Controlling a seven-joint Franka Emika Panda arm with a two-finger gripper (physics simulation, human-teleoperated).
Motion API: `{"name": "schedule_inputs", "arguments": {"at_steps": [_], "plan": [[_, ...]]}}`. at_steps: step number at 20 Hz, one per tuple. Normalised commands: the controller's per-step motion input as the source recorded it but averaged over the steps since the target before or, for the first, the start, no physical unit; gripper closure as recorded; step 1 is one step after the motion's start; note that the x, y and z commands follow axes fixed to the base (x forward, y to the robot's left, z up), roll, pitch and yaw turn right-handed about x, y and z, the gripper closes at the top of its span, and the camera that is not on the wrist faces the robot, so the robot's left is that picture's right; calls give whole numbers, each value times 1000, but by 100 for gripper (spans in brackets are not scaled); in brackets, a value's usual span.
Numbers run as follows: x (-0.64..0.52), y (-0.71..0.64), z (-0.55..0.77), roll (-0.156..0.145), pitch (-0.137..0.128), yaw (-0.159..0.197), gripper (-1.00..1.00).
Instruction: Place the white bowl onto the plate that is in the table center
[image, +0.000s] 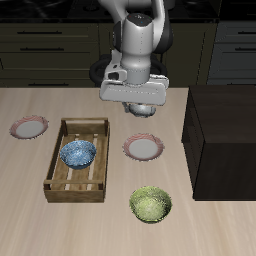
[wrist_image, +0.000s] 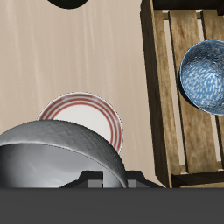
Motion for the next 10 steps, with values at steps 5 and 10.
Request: {"name": "schedule_inputs", "arguments": {"at_steps": [5,10], "plan": [[82,-68,-140,-11,10,-5,100],[150,67,-272,-7,26,12,100]]}}
